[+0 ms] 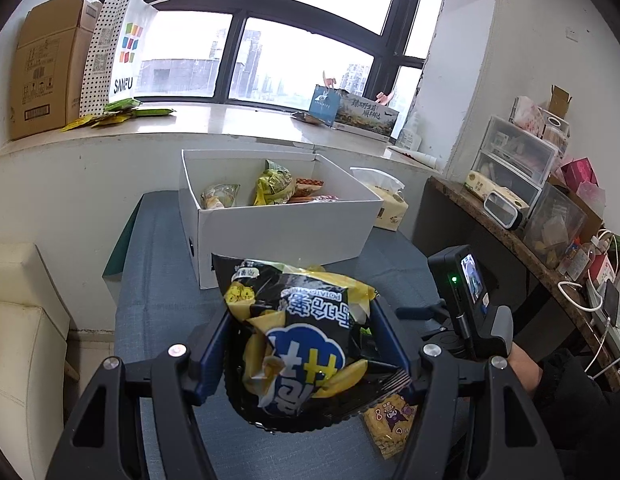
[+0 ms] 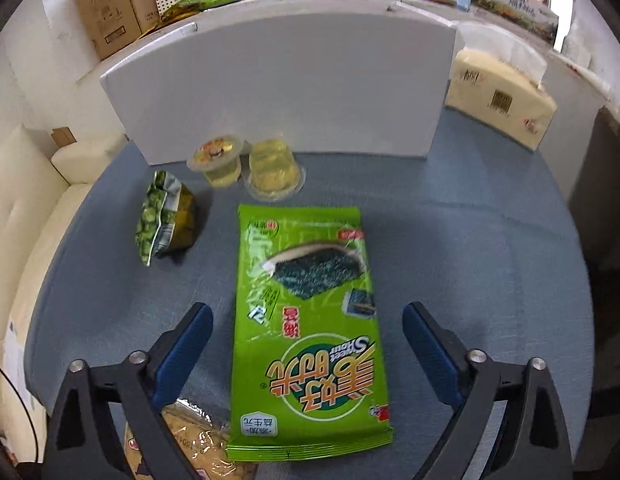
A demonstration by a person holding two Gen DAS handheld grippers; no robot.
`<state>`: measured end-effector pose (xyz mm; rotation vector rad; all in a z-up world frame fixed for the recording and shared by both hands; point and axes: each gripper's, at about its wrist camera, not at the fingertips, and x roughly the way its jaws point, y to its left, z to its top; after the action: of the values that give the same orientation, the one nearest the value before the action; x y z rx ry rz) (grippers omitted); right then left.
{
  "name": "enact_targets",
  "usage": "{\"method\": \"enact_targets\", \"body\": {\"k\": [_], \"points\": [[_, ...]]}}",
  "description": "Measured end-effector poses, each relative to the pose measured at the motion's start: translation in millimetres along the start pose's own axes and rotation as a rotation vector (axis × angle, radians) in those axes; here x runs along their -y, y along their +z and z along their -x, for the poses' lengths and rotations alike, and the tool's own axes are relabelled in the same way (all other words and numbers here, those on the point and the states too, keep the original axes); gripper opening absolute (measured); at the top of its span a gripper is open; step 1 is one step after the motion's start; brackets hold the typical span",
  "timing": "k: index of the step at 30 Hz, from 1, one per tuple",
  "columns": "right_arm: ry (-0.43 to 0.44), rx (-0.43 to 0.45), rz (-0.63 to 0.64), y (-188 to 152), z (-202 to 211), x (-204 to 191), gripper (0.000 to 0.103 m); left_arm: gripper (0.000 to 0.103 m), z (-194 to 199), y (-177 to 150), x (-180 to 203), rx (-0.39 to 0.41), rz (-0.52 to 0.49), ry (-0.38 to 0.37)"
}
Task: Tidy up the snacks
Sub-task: 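Grasp the green seaweed packet with the right gripper while the left holds the black bag, then carry both bags over the white box and open both grippers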
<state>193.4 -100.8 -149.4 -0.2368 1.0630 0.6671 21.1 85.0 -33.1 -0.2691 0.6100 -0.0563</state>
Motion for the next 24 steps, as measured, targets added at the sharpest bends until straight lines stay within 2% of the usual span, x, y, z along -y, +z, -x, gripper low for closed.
{"method": "enact_targets", "body": {"k": [4, 13, 16, 20, 24], "points": [[0.026, 0.023, -0.003, -0.2, 6.5, 4.7, 0.064, 0.071, -0.3, 0.1, -0.5, 0.002, -0.006, 0.0], [0.046, 0.251, 0.014, 27.2, 89.8, 2.9, 0.064, 0.071, -4.5, 12.4, -2.9, 0.028, -0.004, -0.011], [0.038, 0.329, 0.028, 52.2, 112.0, 0.1, 0.064, 0.071, -11.3, 35.3, -4.8, 0.062, -0.006, -0.022], [0.03, 0.394, 0.028, 104.3, 122.2, -3.3, 0.064, 0.071, -34.7, 83.7, -9.8, 0.1, -0.013, -0.023], [0.033, 0.382, 0.003, 156.8, 106.9, 0.9, 0.064, 0.071, -75.3, 131.0, -25.6, 0.113, 0.01, 0.019]]}}
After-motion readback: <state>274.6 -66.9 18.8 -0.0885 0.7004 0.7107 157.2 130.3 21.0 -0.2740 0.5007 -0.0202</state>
